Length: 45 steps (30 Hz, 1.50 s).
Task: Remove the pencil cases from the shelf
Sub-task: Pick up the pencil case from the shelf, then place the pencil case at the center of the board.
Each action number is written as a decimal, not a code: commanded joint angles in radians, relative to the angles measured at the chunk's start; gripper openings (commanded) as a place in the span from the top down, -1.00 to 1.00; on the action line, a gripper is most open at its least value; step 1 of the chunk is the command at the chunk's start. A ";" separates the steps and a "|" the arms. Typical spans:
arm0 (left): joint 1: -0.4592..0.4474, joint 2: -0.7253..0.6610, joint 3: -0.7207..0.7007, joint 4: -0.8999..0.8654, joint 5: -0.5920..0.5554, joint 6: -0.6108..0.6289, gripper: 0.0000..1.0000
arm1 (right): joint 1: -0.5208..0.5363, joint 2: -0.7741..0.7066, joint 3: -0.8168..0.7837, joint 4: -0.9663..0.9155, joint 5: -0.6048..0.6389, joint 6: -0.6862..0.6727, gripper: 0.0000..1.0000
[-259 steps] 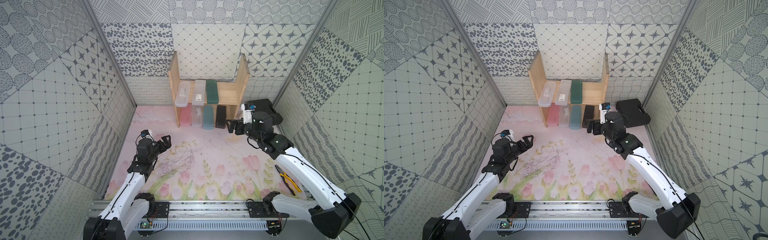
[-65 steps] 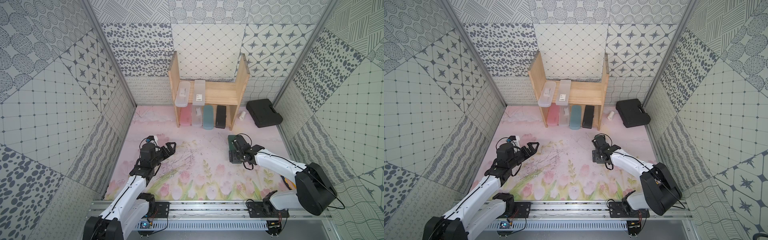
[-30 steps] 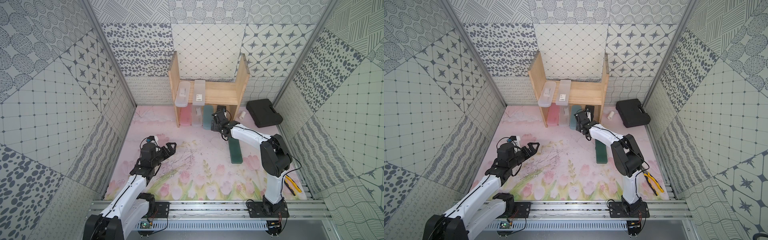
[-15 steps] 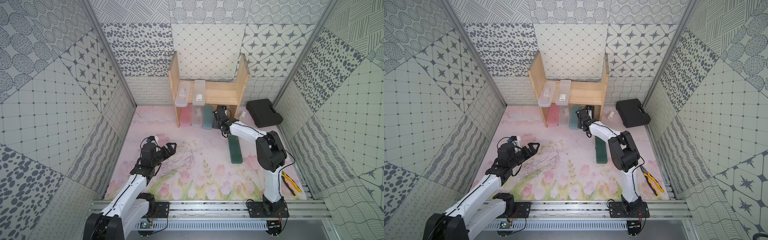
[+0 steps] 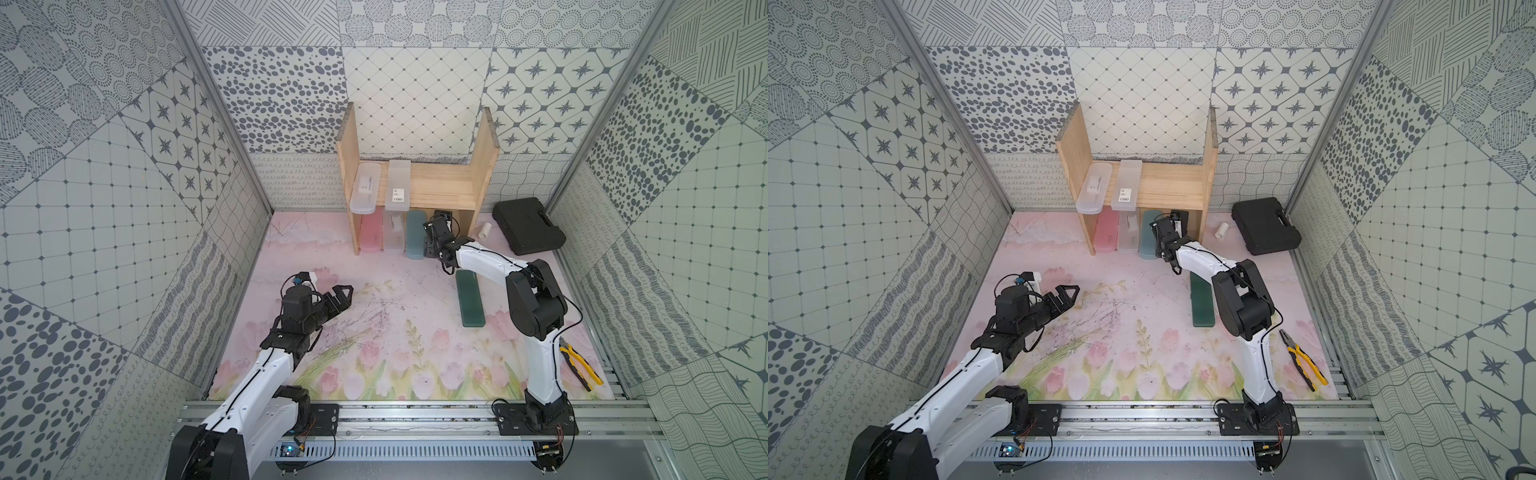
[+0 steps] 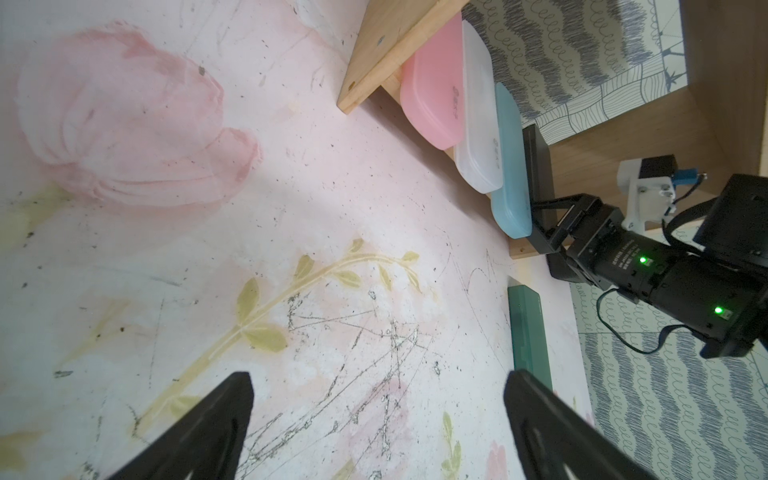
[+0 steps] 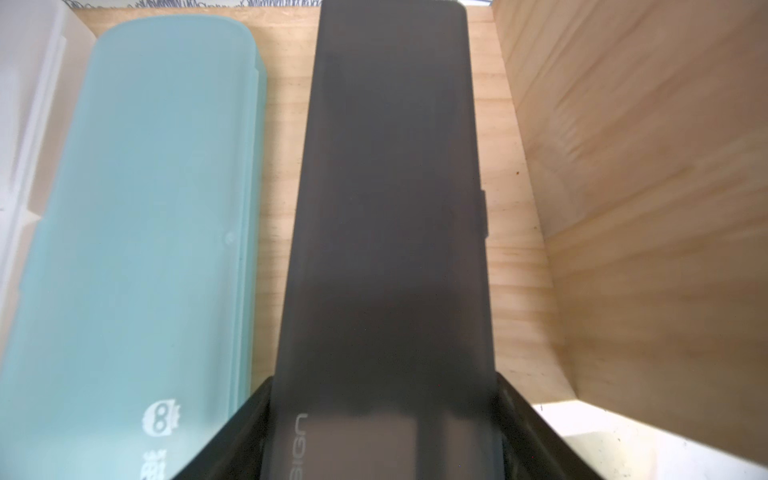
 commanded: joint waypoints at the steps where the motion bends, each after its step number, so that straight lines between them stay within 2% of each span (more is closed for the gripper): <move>1: 0.001 0.002 0.013 0.041 0.016 0.005 -0.99 | -0.009 0.027 0.026 0.027 -0.005 -0.009 -0.51; 2: 0.000 0.002 0.013 0.041 0.017 0.005 -0.99 | -0.012 0.030 0.027 0.028 -0.007 -0.006 -0.57; 5: 0.001 0.004 0.012 0.040 0.016 0.005 -0.99 | -0.018 0.038 0.027 0.027 -0.014 0.000 -0.57; 8: 0.001 0.002 0.012 0.039 0.015 0.005 -0.99 | -0.020 0.042 0.026 0.027 -0.022 0.004 -0.50; 11: 0.001 0.003 0.012 0.038 0.013 0.006 -0.99 | -0.020 0.036 0.018 0.029 -0.024 0.005 -0.31; 19: 0.001 0.001 0.012 0.038 0.010 0.008 -0.99 | -0.016 -0.055 -0.078 0.056 -0.029 0.005 -0.19; 34: -0.001 -0.002 0.011 0.036 0.006 0.006 -0.99 | 0.057 -0.432 -0.470 0.053 -0.092 0.049 -0.16; 45: 0.001 -0.005 0.012 0.033 0.008 0.003 -0.99 | 0.180 -0.672 -0.688 -0.029 -0.124 0.145 -0.16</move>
